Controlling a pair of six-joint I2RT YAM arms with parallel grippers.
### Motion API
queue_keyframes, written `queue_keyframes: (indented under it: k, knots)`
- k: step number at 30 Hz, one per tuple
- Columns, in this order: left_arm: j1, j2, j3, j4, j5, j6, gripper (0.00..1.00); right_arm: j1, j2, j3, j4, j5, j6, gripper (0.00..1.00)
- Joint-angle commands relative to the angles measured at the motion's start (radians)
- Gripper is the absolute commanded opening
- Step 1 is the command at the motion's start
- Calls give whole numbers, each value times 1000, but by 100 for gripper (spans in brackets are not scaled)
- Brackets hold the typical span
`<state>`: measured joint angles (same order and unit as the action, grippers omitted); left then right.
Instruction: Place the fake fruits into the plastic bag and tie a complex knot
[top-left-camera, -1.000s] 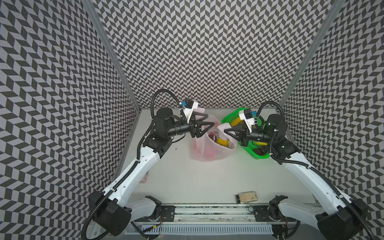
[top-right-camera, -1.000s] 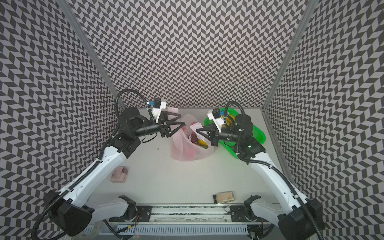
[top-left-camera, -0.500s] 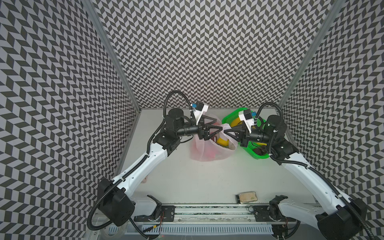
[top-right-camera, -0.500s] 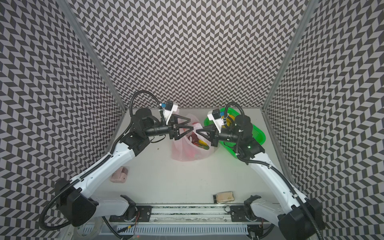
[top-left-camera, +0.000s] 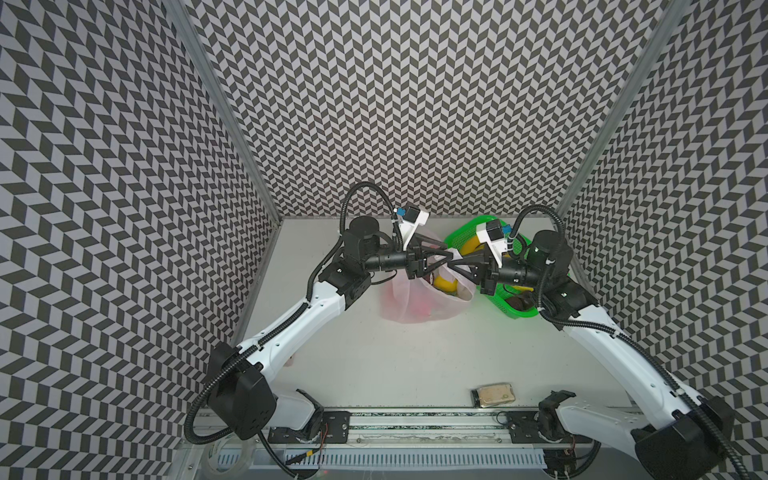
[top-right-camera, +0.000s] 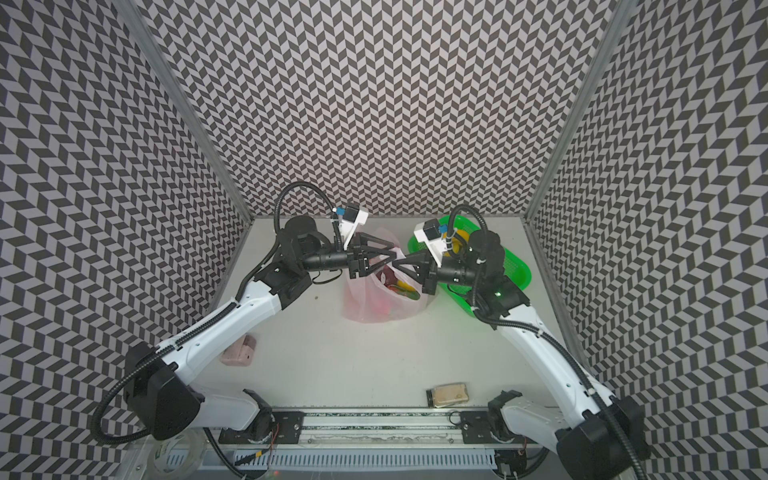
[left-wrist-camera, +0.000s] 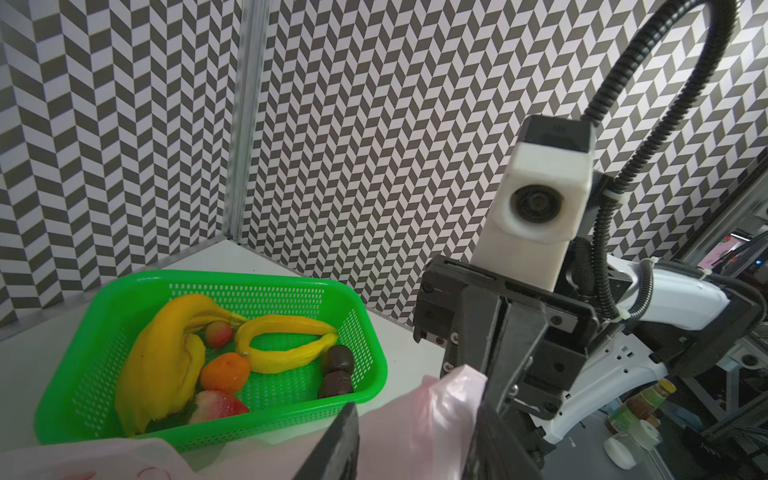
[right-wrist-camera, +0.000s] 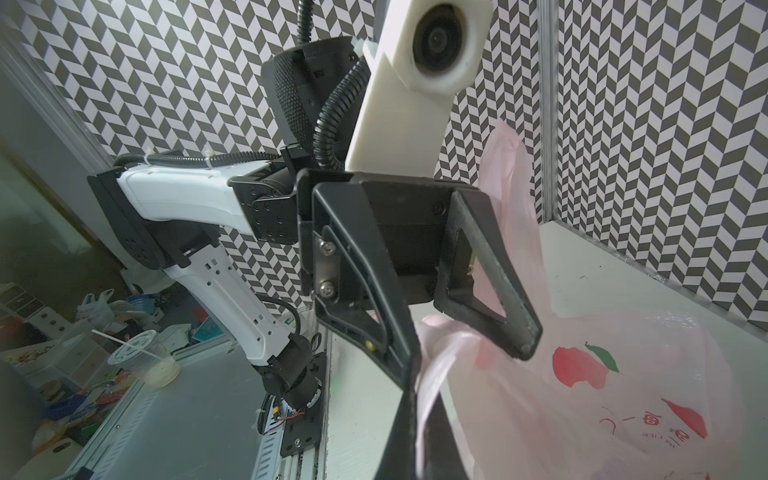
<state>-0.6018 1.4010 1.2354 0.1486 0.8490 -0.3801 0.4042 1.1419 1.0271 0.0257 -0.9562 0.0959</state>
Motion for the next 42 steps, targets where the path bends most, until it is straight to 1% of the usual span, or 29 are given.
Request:
queue_keyframes:
  k: [1,2,5,8,10,11,12,16,21,24,26,29,32,36,38,42]
  knots:
    - [-4,-1,35,34,25,2,29,7,-17,-15,21,13,-32,0]
    - [-4,-2,37,33,25,3,23,7,-16,-13,23,11,-30,0]
    - [-4,-1,46,19,22,10,10,7,-15,-13,22,14,-31,0]
    - [-3,-2,61,-4,14,34,0,7,-17,-10,9,24,-43,0]
    - [-3,-2,73,-23,12,51,0,7,-18,-7,2,29,-47,0]
    - [-1,-4,77,-31,9,60,0,7,-20,-6,-1,33,-46,3]
    - [-1,-6,82,-36,7,70,0,6,-20,-2,-8,33,-50,9]
    - [6,-16,101,-70,1,119,0,-4,-40,44,-108,78,-114,23]
    - [31,-25,133,-134,11,200,0,-52,-92,62,-145,106,-146,47]
    - [57,-19,170,-182,36,249,0,-77,-111,71,-155,113,-165,60]
    - [69,-16,188,-208,50,278,0,-89,-118,78,-156,128,-168,70]
    - [76,-14,198,-236,55,315,0,-114,-119,80,-130,135,-154,79]
    - [77,-14,203,-268,68,349,0,-144,-121,69,-70,132,-107,89]
    - [80,-26,200,-288,85,396,0,-175,-157,19,10,100,-68,99]
    - [82,-25,205,-291,105,409,0,-180,-176,-10,35,76,-77,99]
    - [83,-3,237,-325,132,443,0,-182,-201,-60,57,12,-138,99]
